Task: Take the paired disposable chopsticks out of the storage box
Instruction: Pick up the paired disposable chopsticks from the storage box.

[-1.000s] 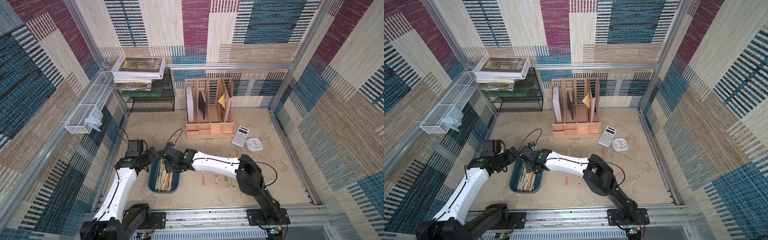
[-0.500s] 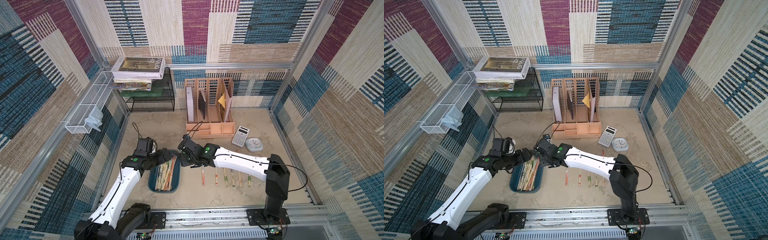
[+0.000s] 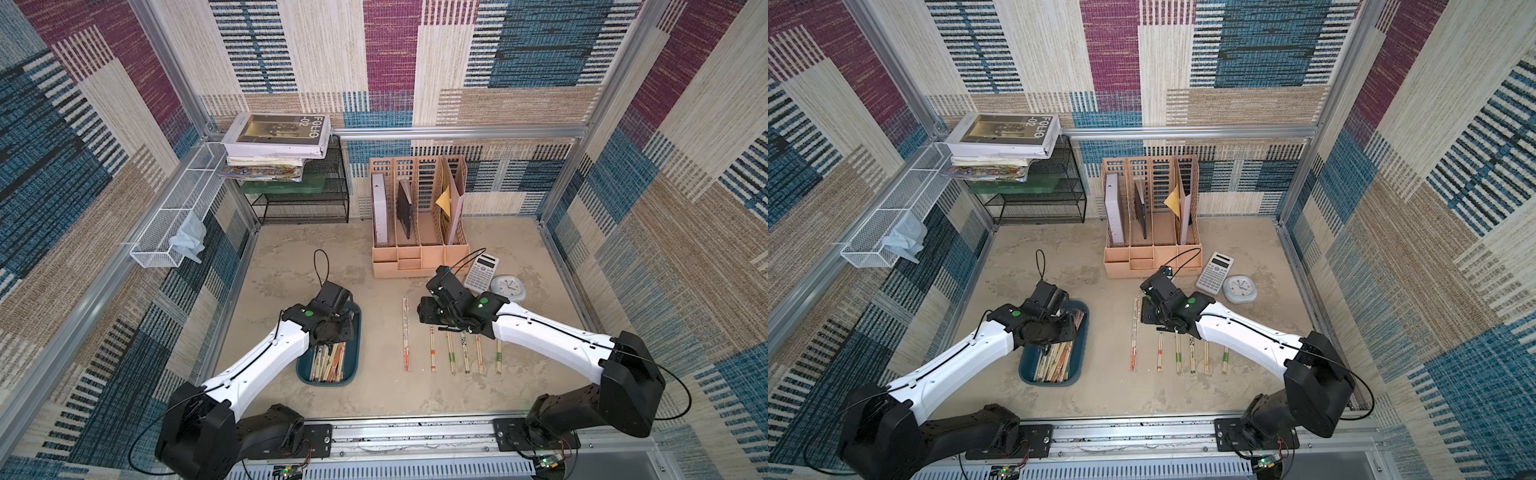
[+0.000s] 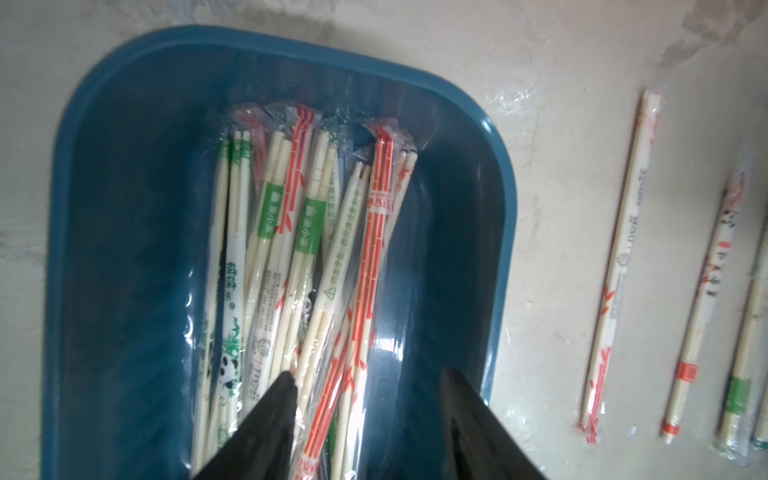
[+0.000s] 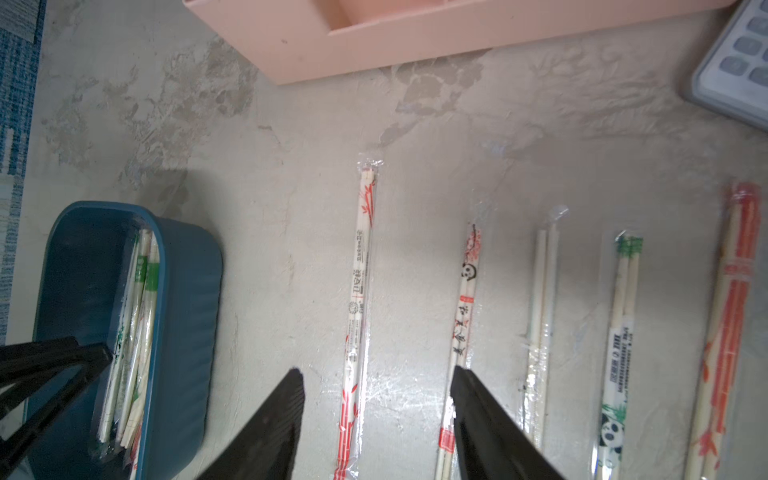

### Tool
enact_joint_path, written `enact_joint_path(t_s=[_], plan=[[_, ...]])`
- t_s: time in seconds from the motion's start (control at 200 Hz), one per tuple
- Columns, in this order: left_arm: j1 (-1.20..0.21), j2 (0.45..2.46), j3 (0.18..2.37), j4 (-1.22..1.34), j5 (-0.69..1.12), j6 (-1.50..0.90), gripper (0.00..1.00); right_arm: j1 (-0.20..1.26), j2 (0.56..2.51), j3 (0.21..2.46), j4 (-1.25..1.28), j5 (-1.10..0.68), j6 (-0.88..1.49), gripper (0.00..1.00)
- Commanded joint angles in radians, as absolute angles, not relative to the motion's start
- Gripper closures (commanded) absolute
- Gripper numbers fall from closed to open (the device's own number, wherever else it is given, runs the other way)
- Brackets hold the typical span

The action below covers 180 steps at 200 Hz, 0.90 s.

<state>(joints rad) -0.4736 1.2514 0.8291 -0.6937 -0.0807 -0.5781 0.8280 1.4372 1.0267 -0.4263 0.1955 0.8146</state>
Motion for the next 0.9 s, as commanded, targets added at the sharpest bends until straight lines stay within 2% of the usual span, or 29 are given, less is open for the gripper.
enact_joint_path(t_s=[0.0, 0.075, 0.391, 0.446, 0.586, 0.661, 0.896], plan=[[-0.504, 1.298, 0.840, -0.700, -0.132, -0.600, 0.48, 0.824, 1.441, 1.026, -0.388, 0.169, 0.813, 0.40], [-0.521, 1.331, 0.839, -0.697, -0.145, -0.611, 0.54, 0.824, 1.454, 1.028, -0.384, 0.161, 0.813, 0.40], [-0.546, 1.420, 0.827, -0.643, -0.160, -0.626, 0.60, 0.827, 1.477, 1.006, -0.358, 0.141, 0.819, 0.40], [-0.547, 1.433, 0.828, -0.635, -0.160, -0.626, 0.65, 0.827, 1.478, 1.008, -0.358, 0.141, 0.819, 0.40], [-0.548, 1.462, 0.826, -0.620, -0.166, -0.630, 0.66, 0.827, 1.476, 1.009, -0.359, 0.143, 0.818, 0.40], [-0.548, 1.470, 0.824, -0.618, -0.170, -0.628, 0.72, 0.827, 1.474, 1.007, -0.361, 0.145, 0.818, 0.40], [-0.548, 1.476, 0.812, -0.616, -0.194, -0.629, 0.73, 0.827, 1.476, 1.010, -0.364, 0.148, 0.816, 0.40]])
